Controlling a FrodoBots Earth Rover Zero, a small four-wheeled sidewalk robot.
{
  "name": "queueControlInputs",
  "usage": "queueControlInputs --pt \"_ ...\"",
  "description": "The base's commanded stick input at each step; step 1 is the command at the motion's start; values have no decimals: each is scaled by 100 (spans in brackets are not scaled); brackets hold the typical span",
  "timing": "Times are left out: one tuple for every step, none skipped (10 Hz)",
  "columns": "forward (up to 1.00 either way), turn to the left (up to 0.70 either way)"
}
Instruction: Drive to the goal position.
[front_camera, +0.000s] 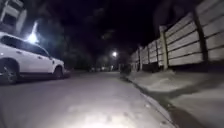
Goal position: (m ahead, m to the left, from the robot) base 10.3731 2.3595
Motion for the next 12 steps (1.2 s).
queueControlInputs --pt "50 0" --pt "50 0" --pt "50 -27" --pt "50 -50" --pt "50 -50" --pt "50 -50" --pt "50 -50" --pt "50 -50" --pt "50 -16" --pt "50 -1" --pt "50 0" --pt "50 0"
